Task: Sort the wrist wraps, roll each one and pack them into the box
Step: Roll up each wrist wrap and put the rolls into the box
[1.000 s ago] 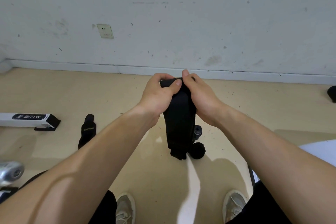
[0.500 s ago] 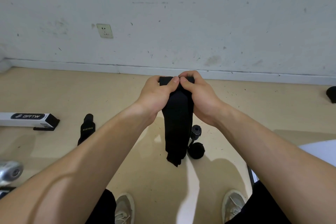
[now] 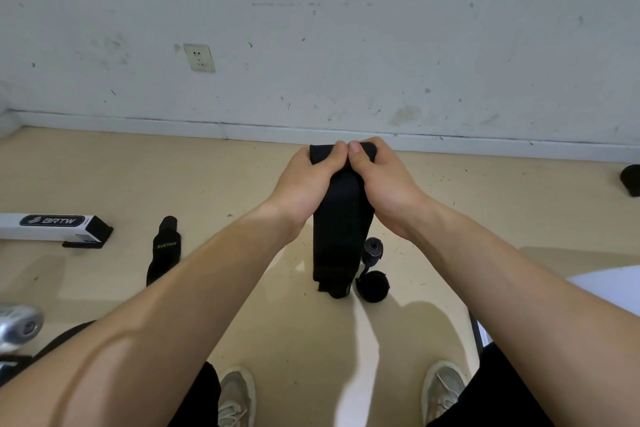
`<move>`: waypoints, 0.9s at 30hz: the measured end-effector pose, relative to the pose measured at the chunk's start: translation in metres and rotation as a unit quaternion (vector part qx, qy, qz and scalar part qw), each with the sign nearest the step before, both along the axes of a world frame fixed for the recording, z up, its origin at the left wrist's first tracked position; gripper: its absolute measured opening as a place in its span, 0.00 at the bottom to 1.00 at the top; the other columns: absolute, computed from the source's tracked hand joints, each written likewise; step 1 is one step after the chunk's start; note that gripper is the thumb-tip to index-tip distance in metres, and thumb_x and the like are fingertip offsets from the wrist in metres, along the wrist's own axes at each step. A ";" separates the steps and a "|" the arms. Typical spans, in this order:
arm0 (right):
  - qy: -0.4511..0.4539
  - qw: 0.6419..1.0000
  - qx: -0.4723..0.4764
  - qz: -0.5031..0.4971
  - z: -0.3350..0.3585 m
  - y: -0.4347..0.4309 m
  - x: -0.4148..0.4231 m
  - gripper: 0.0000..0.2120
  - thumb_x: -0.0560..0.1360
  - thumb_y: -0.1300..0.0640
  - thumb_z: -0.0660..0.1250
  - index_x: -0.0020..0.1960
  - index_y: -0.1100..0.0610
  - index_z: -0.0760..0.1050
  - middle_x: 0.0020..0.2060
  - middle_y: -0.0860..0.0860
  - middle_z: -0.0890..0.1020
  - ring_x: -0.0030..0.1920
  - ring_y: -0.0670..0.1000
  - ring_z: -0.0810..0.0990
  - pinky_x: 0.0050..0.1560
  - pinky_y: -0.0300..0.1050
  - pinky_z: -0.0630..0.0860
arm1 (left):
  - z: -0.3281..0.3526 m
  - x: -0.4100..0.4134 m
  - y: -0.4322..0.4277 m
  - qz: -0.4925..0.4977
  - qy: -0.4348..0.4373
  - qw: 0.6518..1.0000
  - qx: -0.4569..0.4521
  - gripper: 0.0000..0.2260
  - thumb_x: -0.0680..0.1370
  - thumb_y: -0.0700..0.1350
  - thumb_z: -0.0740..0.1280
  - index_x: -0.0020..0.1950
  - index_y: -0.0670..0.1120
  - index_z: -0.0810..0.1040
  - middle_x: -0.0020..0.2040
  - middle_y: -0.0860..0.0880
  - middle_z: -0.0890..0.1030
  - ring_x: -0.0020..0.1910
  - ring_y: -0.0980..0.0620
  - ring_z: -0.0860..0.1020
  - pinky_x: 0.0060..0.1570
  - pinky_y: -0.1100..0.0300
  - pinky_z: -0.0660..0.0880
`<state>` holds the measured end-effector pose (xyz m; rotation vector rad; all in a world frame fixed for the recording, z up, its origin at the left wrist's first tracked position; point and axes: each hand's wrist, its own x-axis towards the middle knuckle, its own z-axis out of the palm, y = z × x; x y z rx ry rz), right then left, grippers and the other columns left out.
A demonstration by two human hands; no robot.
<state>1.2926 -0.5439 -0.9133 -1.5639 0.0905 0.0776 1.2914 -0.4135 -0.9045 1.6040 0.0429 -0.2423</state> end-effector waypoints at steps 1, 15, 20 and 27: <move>-0.012 1.000 -0.011 0.000 0.000 0.000 0.000 0.09 0.84 0.50 0.62 0.55 0.56 0.72 0.53 0.56 0.82 0.56 0.56 0.83 0.60 0.55 0.80 | 0.001 0.000 -0.001 0.007 0.011 1.000 -0.009 0.18 0.82 0.58 0.67 0.61 0.45 0.83 0.54 0.46 0.88 0.55 0.46 0.86 0.64 0.44 0.79; -0.020 1.000 -0.022 0.002 0.000 -0.001 0.002 0.15 0.84 0.44 0.61 0.56 0.55 0.74 0.52 0.53 0.83 0.52 0.51 0.83 0.55 0.47 0.80 | 0.002 -0.001 -0.002 0.046 -0.006 0.999 -0.025 0.05 0.82 0.45 0.71 0.54 0.51 0.77 0.55 0.44 0.83 0.60 0.40 0.83 0.64 0.39 0.78; -0.037 0.999 -0.015 -0.003 0.000 -0.002 0.003 0.06 0.84 0.51 0.62 0.54 0.53 0.74 0.51 0.55 0.82 0.51 0.52 0.82 0.56 0.50 0.79 | 0.003 0.000 0.001 0.030 0.037 0.997 -0.057 0.17 0.81 0.54 0.70 0.63 0.43 0.81 0.57 0.43 0.86 0.57 0.43 0.86 0.65 0.43 0.79; -0.018 1.000 0.022 -0.005 0.000 0.001 0.003 0.02 0.82 0.55 0.64 0.53 0.52 0.73 0.47 0.51 0.80 0.47 0.50 0.80 0.47 0.46 0.76 | 0.001 0.005 0.002 0.030 0.033 0.998 -0.045 0.17 0.83 0.51 0.68 0.61 0.38 0.82 0.56 0.39 0.86 0.55 0.41 0.86 0.64 0.43 0.80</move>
